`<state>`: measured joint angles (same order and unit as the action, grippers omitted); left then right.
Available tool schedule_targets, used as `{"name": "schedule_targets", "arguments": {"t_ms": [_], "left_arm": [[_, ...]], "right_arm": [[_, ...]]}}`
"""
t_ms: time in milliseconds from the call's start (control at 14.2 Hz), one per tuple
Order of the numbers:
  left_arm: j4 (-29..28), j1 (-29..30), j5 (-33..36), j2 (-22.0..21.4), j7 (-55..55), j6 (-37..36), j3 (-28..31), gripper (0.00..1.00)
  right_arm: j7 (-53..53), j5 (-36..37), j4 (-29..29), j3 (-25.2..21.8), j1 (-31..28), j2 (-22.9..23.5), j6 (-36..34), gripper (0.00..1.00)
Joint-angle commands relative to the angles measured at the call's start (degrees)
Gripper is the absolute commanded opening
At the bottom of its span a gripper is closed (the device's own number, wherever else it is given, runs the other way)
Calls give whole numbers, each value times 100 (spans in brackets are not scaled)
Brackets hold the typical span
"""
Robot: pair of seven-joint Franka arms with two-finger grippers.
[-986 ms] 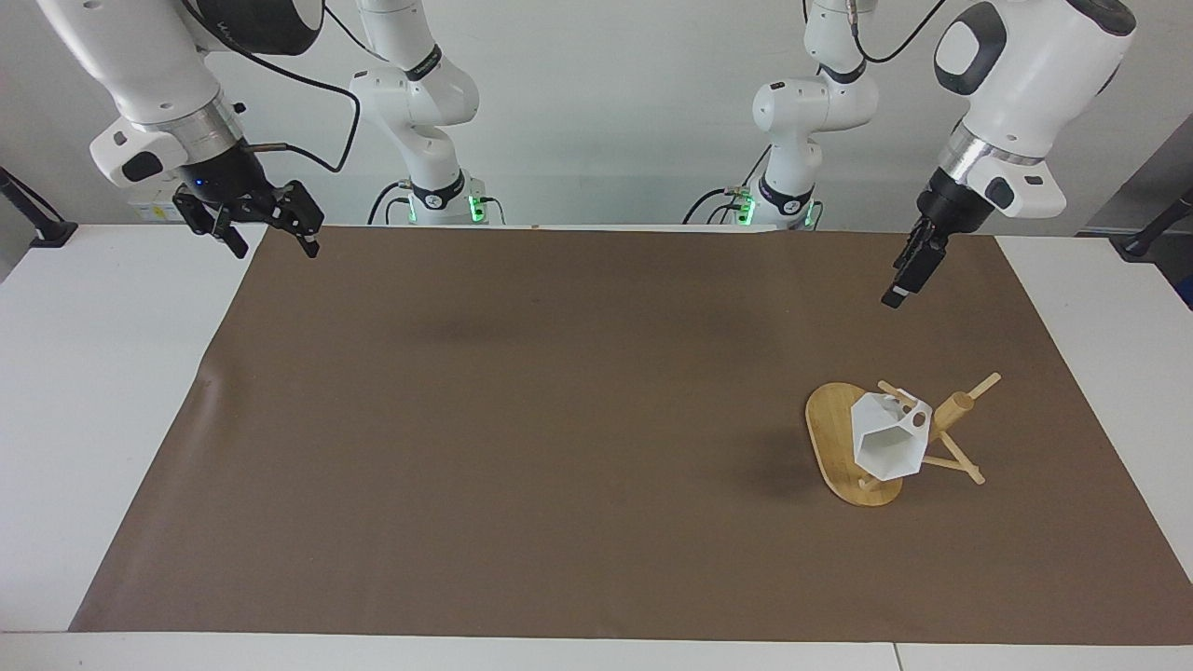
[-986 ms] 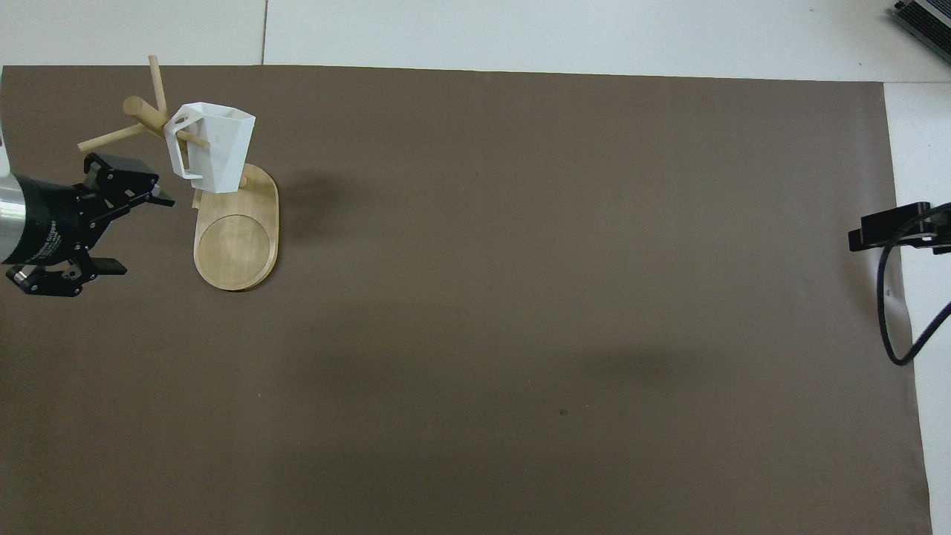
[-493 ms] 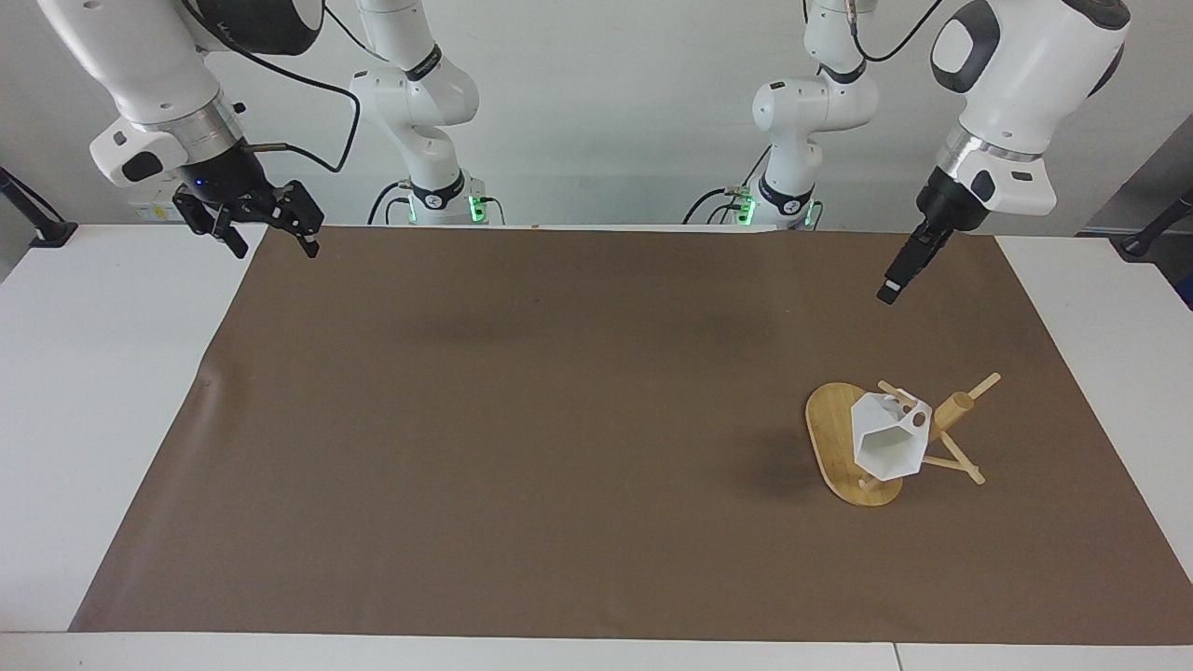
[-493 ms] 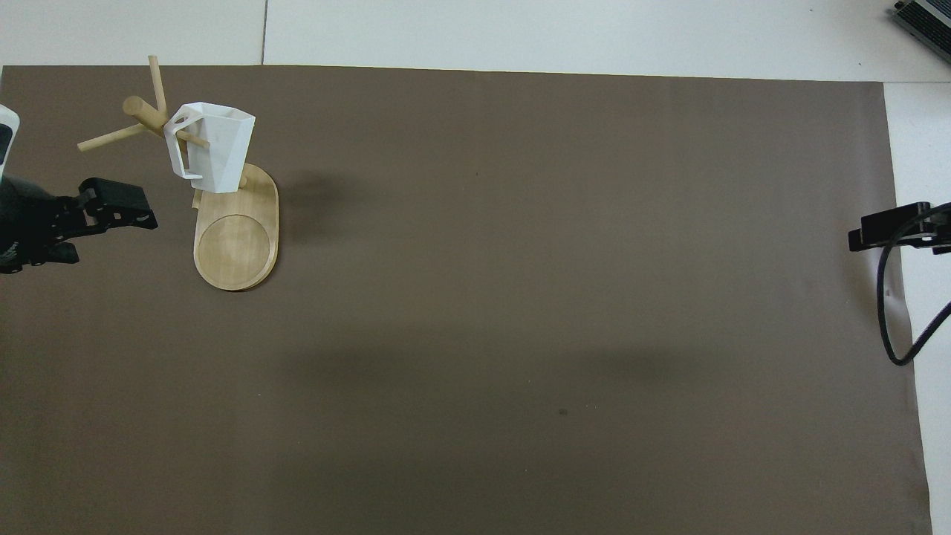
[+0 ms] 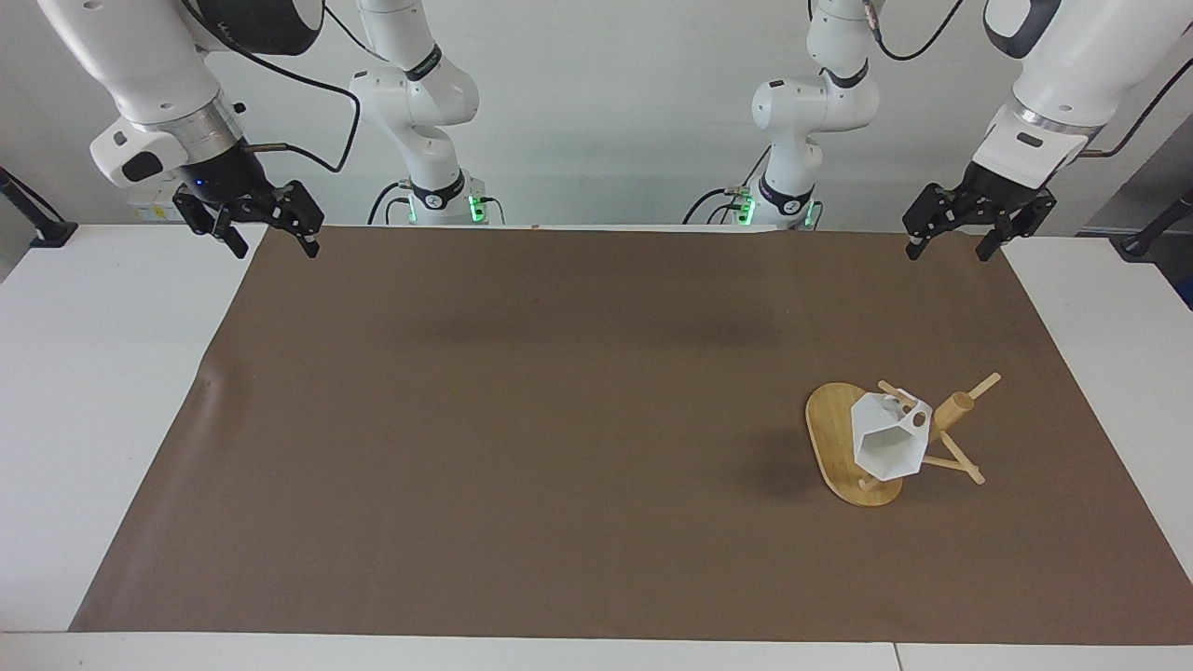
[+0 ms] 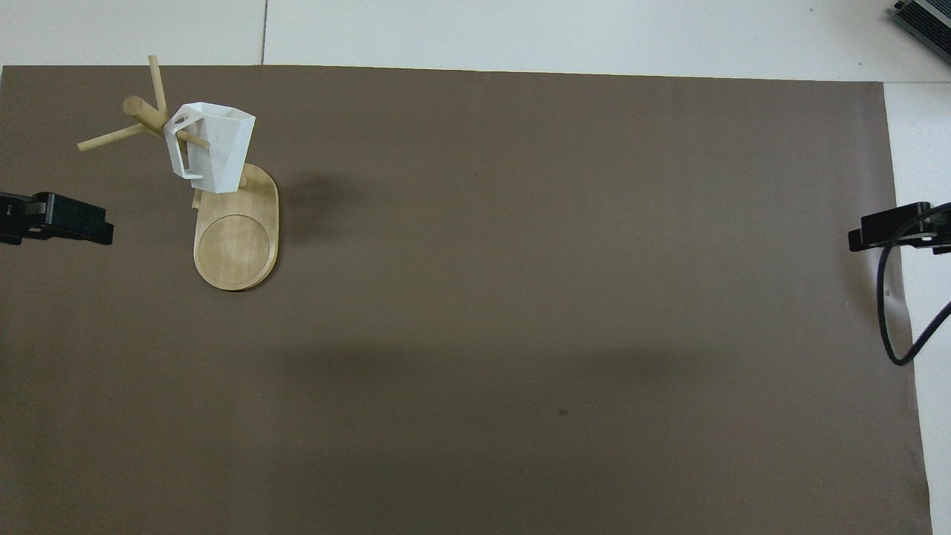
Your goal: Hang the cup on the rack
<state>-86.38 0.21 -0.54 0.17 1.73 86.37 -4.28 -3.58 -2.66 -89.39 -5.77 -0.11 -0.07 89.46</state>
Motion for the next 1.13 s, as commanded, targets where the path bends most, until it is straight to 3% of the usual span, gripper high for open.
{"name": "schedule_targets", "arguments": {"t_ms": [0, 1057], "left_arm": [[595, -109, 256, 317, 398, -524, 32, 100], [130, -144, 221, -96, 337, -524, 15, 100]], "right_arm": [[-91, 81, -131, 14, -6, -107, 45, 100], [-91, 81, -131, 14, -6, -116, 45, 100]]}}
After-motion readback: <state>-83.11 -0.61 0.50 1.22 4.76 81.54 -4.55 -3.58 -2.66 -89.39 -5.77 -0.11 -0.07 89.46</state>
